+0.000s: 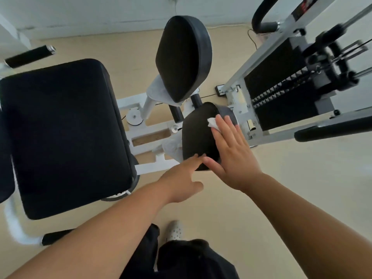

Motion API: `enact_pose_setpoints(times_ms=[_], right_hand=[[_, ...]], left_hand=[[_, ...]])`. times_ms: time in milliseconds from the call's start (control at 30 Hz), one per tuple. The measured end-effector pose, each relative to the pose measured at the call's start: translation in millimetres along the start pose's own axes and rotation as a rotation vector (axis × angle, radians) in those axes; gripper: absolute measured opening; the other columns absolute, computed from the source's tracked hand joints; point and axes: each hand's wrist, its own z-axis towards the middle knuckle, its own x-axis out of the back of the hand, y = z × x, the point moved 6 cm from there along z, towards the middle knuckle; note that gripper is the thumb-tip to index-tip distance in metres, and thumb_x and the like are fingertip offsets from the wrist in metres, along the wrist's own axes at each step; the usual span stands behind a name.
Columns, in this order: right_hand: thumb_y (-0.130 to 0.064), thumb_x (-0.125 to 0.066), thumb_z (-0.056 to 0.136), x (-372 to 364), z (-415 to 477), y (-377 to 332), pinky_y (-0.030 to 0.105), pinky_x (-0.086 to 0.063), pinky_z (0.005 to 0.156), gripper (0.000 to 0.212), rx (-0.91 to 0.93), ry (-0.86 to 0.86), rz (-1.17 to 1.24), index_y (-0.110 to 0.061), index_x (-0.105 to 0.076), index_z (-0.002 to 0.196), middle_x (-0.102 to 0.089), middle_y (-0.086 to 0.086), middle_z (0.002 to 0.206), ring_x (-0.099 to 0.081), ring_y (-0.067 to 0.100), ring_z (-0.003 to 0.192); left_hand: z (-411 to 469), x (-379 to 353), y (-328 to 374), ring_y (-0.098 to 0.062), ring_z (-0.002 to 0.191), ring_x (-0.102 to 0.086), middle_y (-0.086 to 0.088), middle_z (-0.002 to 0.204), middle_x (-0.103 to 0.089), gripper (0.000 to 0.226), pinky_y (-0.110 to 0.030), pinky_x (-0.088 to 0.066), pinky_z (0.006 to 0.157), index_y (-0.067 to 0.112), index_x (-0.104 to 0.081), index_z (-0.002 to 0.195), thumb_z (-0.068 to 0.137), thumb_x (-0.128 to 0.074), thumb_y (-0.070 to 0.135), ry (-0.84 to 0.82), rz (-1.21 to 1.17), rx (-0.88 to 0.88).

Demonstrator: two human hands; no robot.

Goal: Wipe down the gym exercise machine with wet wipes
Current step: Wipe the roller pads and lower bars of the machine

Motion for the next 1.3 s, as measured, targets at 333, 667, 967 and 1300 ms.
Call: enact_pose_setpoints(times_ms=[333,667,967,1300], right_hand=[[-0.066,-0.032,0.104,-25.1,12.0,1.1,0.044,0.004,0.129,0.086,-0.095,0.341,-0.065,-0.008,-0.016,0.164,0.001,0.011,0.173,0.012,0.026,0.159],[-0.056,-0.047,0.101,-53.2,9.5,2.0,0.050,-0.011,0.129,0.079,-0.150,0.792,-0.018,-0.001,-0.034,0.157,-0.028,0.020,0.165,-0.016,0.037,0.157],[-0.058,-0.056,0.098,-116.3,15.7,5.3,0.056,-0.007,0.128,0.084,-0.275,1.032,-0.218,0.006,-0.036,0.149,-0.016,0.031,0.164,-0.006,0.048,0.154],[-0.074,-0.034,0.099,-110.6,71.1,-3.3,0.056,0.009,0.126,0.103,-0.376,0.980,-0.320,0.004,-0.004,0.159,0.004,0.034,0.166,0.007,0.049,0.154]], left_hand=[[20.7,13.5,-20.0,-0.015,0.151,-0.027,0.015,0.168,-0.014,0.079,-0.040,-0.032,0.120,0.052,-0.009,0.157,0.098,-0.059,0.032,0.228,0.129,-0.027],[60.3,67.0,-56.4,-0.022,0.148,-0.035,0.017,0.165,0.022,0.099,-0.036,-0.044,0.106,0.044,0.014,0.157,0.096,-0.063,0.036,0.378,0.414,-0.061],[107.6,106.1,-87.4,-0.016,0.155,-0.018,0.017,0.169,0.003,0.105,-0.040,-0.031,0.120,0.045,0.012,0.157,0.094,-0.070,0.028,0.530,0.241,-0.322],[88.4,136.3,-100.0,-0.002,0.109,-0.063,0.022,0.121,-0.063,0.067,-0.033,-0.050,0.098,0.043,-0.054,0.136,0.086,-0.054,-0.002,0.662,-0.050,-0.532]])
